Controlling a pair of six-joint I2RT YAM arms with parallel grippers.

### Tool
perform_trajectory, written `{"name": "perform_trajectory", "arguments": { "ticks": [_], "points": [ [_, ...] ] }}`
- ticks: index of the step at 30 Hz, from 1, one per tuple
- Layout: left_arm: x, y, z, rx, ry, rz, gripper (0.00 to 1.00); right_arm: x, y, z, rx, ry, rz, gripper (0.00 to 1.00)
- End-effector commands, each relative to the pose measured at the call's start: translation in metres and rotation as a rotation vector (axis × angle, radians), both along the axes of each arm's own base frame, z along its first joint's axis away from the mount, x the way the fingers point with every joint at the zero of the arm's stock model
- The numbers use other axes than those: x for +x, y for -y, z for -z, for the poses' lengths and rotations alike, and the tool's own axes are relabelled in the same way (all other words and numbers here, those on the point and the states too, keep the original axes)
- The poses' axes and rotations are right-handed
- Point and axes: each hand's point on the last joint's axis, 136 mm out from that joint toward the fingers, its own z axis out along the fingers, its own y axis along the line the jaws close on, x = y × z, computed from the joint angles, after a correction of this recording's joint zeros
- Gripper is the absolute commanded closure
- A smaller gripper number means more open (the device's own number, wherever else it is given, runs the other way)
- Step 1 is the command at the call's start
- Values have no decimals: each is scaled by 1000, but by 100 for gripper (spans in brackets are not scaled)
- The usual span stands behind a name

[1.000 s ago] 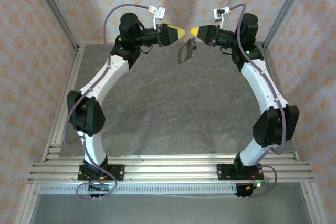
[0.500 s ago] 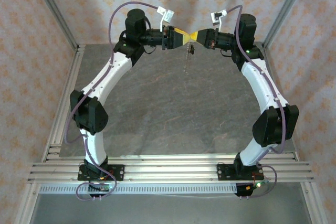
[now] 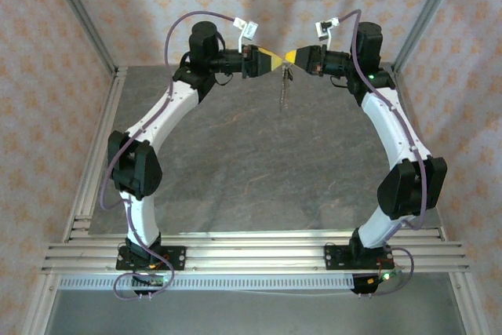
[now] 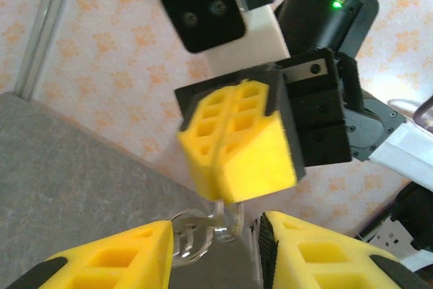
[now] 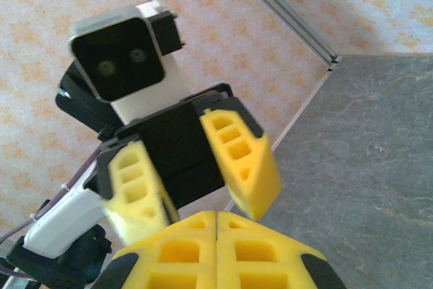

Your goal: Put the keys on the keyring

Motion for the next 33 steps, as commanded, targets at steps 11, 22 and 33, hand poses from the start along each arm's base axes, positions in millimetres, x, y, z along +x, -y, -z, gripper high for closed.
{"name": "perform_trajectory", "arguments": {
  "ticks": [11, 22, 33],
  "points": [
    [-10, -5, -32, -32, 80, 2, 60, -9, -1, -27, 9, 102, -21, 100],
    [-13, 15, -14, 10, 58, 64, 62, -8, -1, -26, 11, 98, -20, 100],
    [-15, 15, -8, 26, 55, 60, 63, -6, 0, -25, 8, 98, -11, 100]
  ]
}}
